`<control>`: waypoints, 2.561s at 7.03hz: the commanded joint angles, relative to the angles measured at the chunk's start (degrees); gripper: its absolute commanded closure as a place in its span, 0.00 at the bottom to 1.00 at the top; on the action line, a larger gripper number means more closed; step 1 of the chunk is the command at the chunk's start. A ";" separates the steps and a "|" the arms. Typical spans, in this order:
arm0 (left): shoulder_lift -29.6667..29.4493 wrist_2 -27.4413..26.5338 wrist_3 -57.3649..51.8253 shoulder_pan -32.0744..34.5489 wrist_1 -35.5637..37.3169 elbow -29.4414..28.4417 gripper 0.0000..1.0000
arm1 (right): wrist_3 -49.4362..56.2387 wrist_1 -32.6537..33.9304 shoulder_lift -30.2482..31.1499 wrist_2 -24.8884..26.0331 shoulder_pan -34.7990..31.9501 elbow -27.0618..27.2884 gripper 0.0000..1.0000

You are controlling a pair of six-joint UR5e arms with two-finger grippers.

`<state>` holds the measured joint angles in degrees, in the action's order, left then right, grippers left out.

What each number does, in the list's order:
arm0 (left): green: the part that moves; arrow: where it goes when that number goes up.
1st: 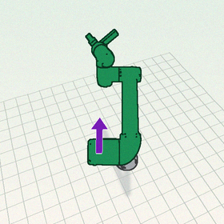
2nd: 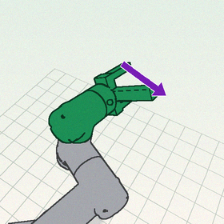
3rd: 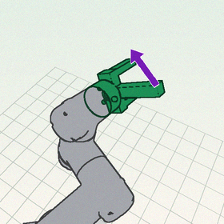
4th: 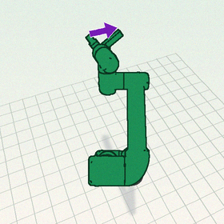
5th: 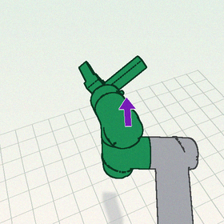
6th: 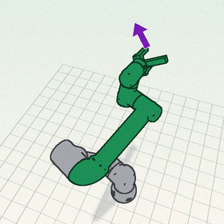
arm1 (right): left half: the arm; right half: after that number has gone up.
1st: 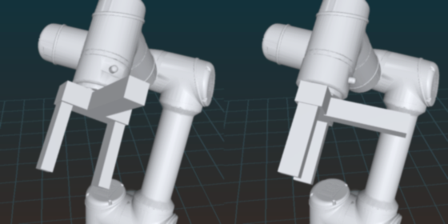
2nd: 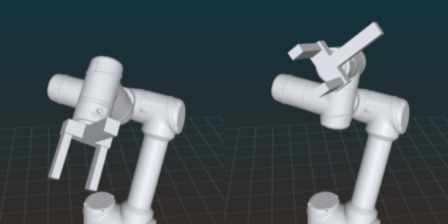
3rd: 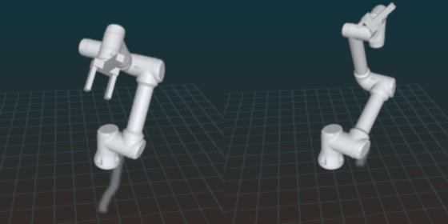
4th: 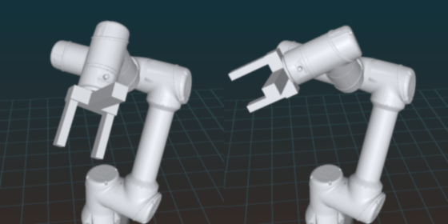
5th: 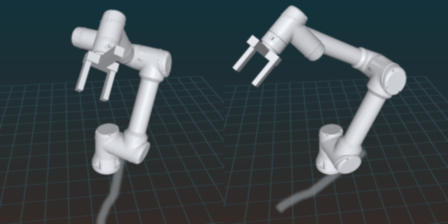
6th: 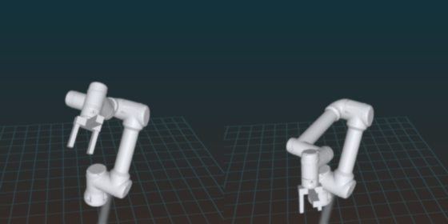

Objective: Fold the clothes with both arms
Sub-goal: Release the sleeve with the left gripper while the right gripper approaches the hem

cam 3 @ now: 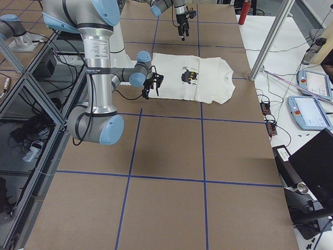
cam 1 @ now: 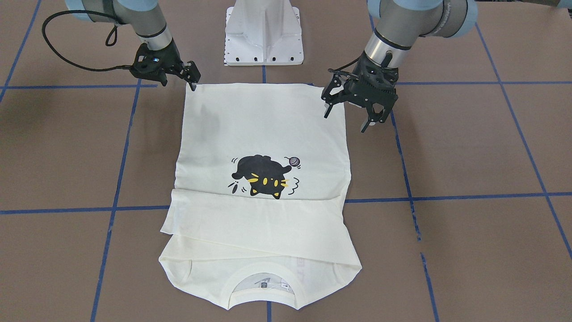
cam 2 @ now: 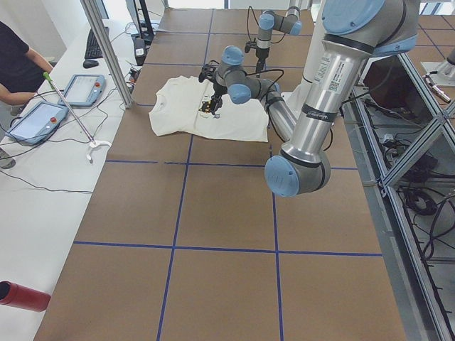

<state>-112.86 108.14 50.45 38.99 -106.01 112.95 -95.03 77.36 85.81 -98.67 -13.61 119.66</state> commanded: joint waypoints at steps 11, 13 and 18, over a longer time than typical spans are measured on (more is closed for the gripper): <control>1.15 0.14 0.00 0.21 0.02 1.92 0.00 | 1.69 0.68 -4.16 0.59 0.95 -4.78 0.31; 1.15 0.14 0.00 0.21 0.02 2.18 0.00 | 1.69 0.68 -4.16 0.24 0.86 -4.35 0.52; 1.23 0.14 0.00 0.30 0.11 2.27 0.00 | 1.69 0.68 -3.99 -0.03 0.95 -4.17 0.80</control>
<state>-111.66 108.28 50.45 39.28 -105.97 115.22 -93.34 78.05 81.81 -98.61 -12.65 115.46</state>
